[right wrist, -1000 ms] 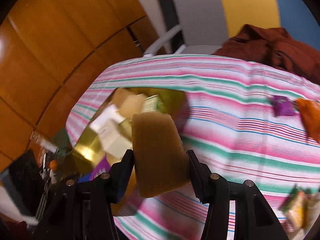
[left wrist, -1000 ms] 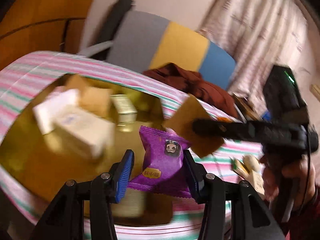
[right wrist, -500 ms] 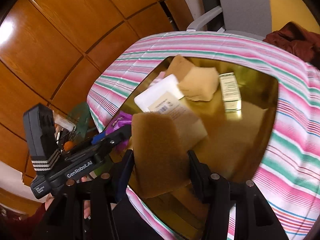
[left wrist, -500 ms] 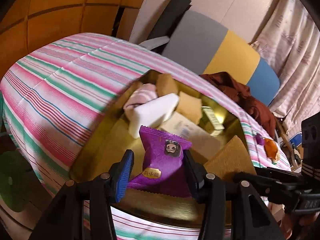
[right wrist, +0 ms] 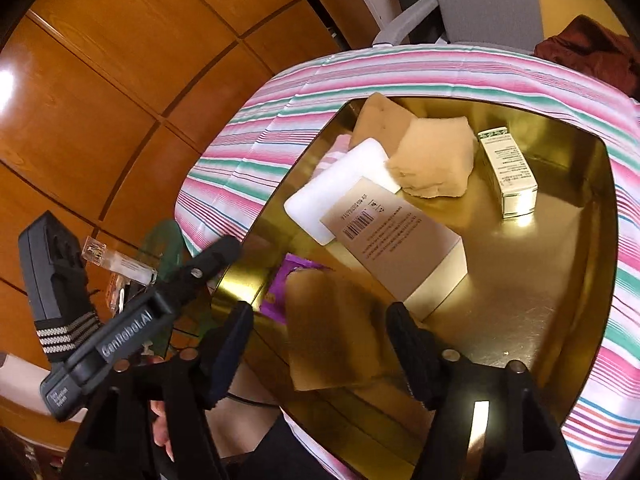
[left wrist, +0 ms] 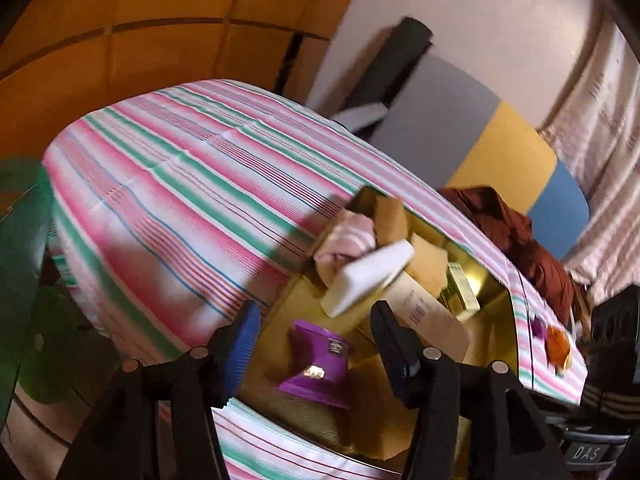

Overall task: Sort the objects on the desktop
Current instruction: 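Carry the purple packet and tan sponge over the gold tray and open both tools, then grasp the orange bread packet with the right tool while the left grasps another purple packet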

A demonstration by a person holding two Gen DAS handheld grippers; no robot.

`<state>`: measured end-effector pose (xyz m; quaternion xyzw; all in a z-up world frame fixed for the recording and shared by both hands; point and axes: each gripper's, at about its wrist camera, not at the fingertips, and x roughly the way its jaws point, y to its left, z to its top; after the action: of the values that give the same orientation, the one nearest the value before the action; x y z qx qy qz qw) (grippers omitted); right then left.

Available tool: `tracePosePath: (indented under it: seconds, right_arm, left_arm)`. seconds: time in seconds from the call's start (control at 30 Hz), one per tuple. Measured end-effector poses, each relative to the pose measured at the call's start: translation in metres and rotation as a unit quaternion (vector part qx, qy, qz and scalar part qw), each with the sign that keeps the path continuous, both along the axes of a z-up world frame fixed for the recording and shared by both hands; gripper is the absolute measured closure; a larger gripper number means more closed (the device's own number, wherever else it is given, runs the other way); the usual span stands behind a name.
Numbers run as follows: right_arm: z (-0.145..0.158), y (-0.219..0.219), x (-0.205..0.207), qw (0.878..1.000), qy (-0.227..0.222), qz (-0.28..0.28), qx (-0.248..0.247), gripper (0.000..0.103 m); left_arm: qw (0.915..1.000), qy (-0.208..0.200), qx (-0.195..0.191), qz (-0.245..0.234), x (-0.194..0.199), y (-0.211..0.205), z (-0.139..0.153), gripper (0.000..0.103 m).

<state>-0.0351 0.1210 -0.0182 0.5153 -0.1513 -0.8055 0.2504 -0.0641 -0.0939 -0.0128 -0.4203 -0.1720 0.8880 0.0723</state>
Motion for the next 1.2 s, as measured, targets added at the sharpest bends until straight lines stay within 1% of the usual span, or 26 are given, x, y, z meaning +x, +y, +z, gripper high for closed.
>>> tracePosePath:
  seconds: [0.03,0.1,0.17,0.23,0.43,0.57,0.7,0.77,0.9,0.93,1.0,1.2]
  right_arm:
    - [0.0,0.003,0.002,1.0,-0.001,-0.002,-0.001,0.032]
    - [0.002,0.009,0.006,1.0,-0.002,-0.01,-0.008,0.026]
    - [0.004,0.016,0.012,1.0,0.0,-0.017,-0.015,0.015]
    - [0.009,0.019,0.016,1.0,0.008,-0.017,-0.008,0.011]
    - [0.023,0.035,0.032,0.998,0.05,-0.009,0.03,0.003]
    - [0.025,0.063,0.037,0.998,0.047,-0.024,0.039,0.003]
    - [0.028,0.102,0.04,0.996,0.044,-0.053,0.052,0.003]
    - [0.031,0.13,0.042,0.994,0.047,-0.075,0.071,0.002]
    - [0.035,0.182,0.043,0.988,0.046,-0.118,0.09,0.001]
    - [0.035,0.201,0.043,0.985,0.043,-0.135,0.093,0.001]
    - [0.035,0.227,0.043,0.981,0.037,-0.159,0.102,0.001]
    - [0.032,0.314,0.047,0.962,0.021,-0.237,0.136,0.001]
  left_arm:
    - [1.0,-0.001,0.005,0.005,0.001,-0.002,0.001,0.044]
    - [0.9998,-0.01,0.015,0.008,0.003,-0.002,0.0,0.043]
    - [0.9996,-0.019,0.021,0.0,0.006,0.002,-0.002,0.043]
    - [0.9996,-0.02,0.017,-0.009,0.01,0.008,-0.002,0.043]
    - [0.9991,-0.017,0.007,-0.037,0.021,0.033,0.0,0.043]
    - [0.9979,-0.023,0.008,-0.06,0.026,0.053,0.001,0.043]
    - [0.9954,-0.023,-0.004,-0.093,0.032,0.08,0.004,0.043]
    - [0.9929,-0.023,-0.006,-0.117,0.035,0.097,0.007,0.043]
    - [0.9869,-0.016,-0.018,-0.159,0.042,0.132,0.014,0.043]
    - [0.9853,-0.016,-0.019,-0.169,0.044,0.14,0.015,0.043]
    - [0.9812,-0.018,-0.021,-0.191,0.048,0.158,0.017,0.043]
    - [0.9675,-0.019,-0.038,-0.249,0.063,0.204,0.015,0.043]
